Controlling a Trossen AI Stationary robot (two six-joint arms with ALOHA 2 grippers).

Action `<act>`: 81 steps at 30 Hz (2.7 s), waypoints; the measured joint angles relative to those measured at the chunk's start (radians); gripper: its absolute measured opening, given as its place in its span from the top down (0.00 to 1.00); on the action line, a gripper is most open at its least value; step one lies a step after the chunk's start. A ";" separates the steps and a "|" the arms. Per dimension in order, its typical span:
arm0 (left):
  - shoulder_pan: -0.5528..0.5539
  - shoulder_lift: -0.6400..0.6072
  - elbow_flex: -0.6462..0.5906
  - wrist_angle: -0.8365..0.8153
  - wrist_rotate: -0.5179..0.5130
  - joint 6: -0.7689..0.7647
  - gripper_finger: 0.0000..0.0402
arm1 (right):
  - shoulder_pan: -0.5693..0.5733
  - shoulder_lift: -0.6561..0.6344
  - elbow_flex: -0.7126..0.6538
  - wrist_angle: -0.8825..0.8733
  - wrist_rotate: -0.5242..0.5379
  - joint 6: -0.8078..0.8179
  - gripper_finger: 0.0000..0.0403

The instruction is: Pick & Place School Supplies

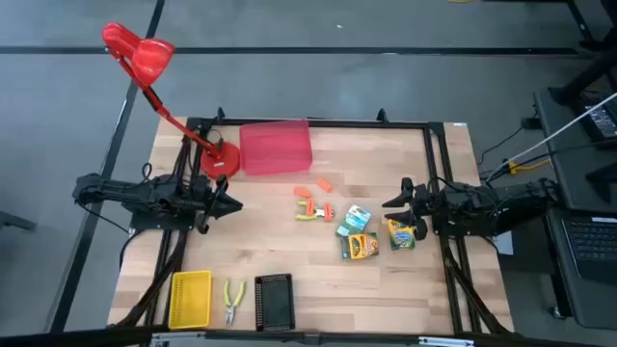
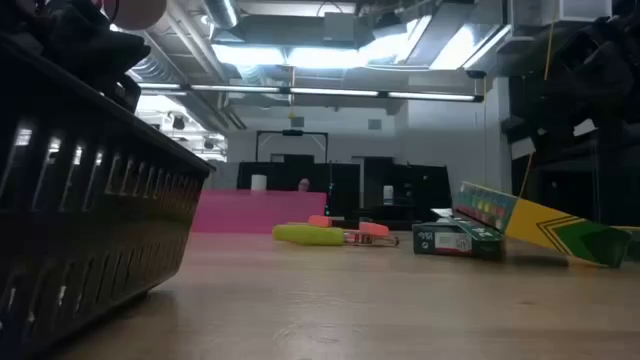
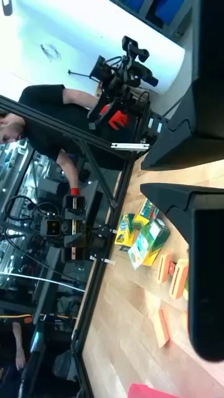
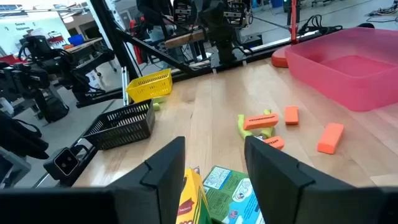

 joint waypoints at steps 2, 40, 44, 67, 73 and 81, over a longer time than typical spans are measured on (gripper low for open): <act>0.000 0.000 0.000 0.000 0.000 0.000 0.91 | 0.000 0.000 0.000 0.000 0.000 0.000 0.57; 0.000 0.000 0.000 0.000 0.000 0.000 0.91 | -0.005 0.001 0.000 0.041 0.096 -0.109 0.57; 0.000 0.000 0.000 0.000 0.000 0.000 0.90 | -0.005 0.001 0.000 0.060 0.211 -0.081 0.57; 0.000 0.000 0.000 0.000 -0.004 0.010 0.90 | 0.005 0.009 0.000 0.163 0.290 0.818 0.57; 0.000 0.000 0.000 0.063 -0.312 0.163 0.92 | 0.005 0.009 0.000 0.353 0.319 0.756 0.57; 0.000 -0.001 0.000 0.252 -0.629 -0.386 0.92 | 0.037 0.009 0.000 0.531 0.329 0.629 0.57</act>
